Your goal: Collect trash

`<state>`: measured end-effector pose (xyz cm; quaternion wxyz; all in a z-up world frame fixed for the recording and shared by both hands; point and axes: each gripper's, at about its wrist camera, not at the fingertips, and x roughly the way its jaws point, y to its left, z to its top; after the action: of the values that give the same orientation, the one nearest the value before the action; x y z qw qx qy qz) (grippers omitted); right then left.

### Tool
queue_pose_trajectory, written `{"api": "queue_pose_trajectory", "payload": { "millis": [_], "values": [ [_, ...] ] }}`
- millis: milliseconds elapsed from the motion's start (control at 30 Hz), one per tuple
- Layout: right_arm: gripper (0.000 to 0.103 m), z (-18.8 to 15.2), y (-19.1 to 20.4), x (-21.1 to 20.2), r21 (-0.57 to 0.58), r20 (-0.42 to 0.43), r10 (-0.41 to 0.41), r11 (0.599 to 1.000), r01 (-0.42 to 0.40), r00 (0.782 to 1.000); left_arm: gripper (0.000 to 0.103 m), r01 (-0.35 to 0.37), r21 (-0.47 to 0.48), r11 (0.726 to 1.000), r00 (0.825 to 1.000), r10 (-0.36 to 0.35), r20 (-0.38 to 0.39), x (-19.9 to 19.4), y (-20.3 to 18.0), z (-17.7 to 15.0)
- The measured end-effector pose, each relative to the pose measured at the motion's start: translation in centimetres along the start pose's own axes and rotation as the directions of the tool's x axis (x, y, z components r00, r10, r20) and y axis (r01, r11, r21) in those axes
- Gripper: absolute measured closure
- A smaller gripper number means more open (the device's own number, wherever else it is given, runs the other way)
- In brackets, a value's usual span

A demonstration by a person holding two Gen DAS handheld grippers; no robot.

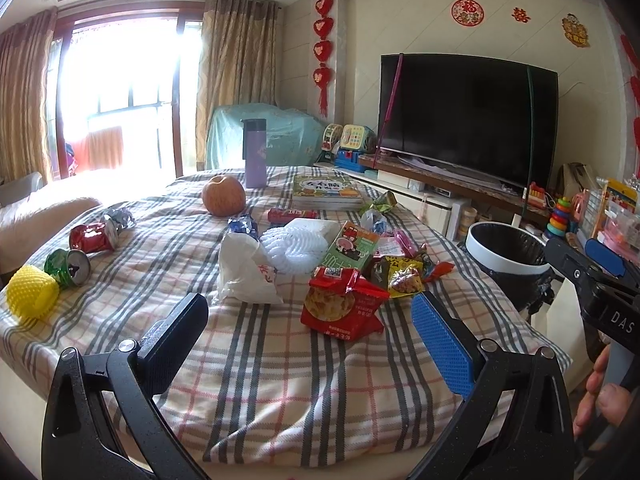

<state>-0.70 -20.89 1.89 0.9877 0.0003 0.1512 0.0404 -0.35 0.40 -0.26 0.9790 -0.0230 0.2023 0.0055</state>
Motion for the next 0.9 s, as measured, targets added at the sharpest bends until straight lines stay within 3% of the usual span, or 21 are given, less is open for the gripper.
{"api": "queue_pose_trajectory", "payload": {
  "millis": [900],
  "values": [
    [0.000, -0.45, 0.13, 0.41, 0.015, -0.022, 0.036, 0.999, -0.035, 0.999, 0.000, 0.004, -0.005, 1.000, 1.000, -0.004, -0.005, 0.03, 0.25, -0.46]
  ]
}}
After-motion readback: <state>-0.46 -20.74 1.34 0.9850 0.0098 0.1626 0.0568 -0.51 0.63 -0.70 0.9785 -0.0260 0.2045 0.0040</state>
